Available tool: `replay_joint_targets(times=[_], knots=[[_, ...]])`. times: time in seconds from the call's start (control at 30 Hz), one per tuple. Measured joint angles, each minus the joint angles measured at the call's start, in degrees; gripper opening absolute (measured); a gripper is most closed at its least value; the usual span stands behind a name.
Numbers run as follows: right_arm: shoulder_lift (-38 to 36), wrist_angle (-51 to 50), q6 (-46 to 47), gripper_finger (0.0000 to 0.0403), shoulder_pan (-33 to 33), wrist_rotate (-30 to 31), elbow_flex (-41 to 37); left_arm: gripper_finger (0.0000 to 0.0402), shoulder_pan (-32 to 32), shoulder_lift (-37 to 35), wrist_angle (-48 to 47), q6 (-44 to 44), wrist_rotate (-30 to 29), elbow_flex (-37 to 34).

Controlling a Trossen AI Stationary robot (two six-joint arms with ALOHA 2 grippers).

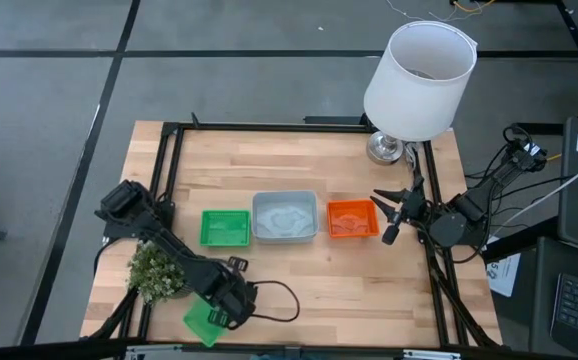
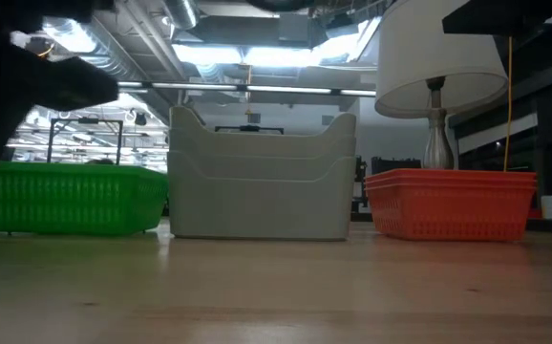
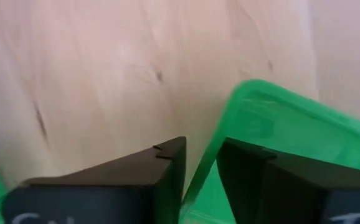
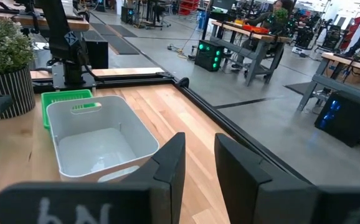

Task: Stack baskets by color
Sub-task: Stack the bottom right green bin on top of the top green bin

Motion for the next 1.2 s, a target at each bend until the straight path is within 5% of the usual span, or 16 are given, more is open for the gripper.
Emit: replay_joint_targets(times=[0.17, 0.43, 0.67, 0.87, 0.97, 1.2], knots=[[0.0, 0.0, 0.0, 0.0087, 0.0, 0.0, 0.0, 0.001, 2.9, -0.4, 0.3, -0.5, 0.1, 0.0], [0.0, -0.1, 0.0, 0.0087, 0.0, 0.0, 0.0, 0.0001, 6.7, -1.1, -2.0, 6.0, -1.4, 5.1], [0.0, -0.1, 0.0, 0.0087, 0.0, 0.0, 0.0, 0.0, 7.7, -1.5, -22.8, 6.6, -1.8, 19.2], [0.0, -0.6, -0.2, 0.0087, 0.0, 0.0, 0.0, 0.0, 8.8, -1.5, -41.6, 8.7, -10.3, 34.3], [0.0, -0.6, -0.3, 0.0087, 0.0, -0.1, 0.0, 0.0, 10.1, -1.6, -49.8, 21.4, -13.9, 40.7], [0.0, -2.1, 0.0, 0.0087, 0.0, -0.2, 0.0, 0.0, 16.3, -3.7, -50.5, 53.5, -13.9, 43.9]])
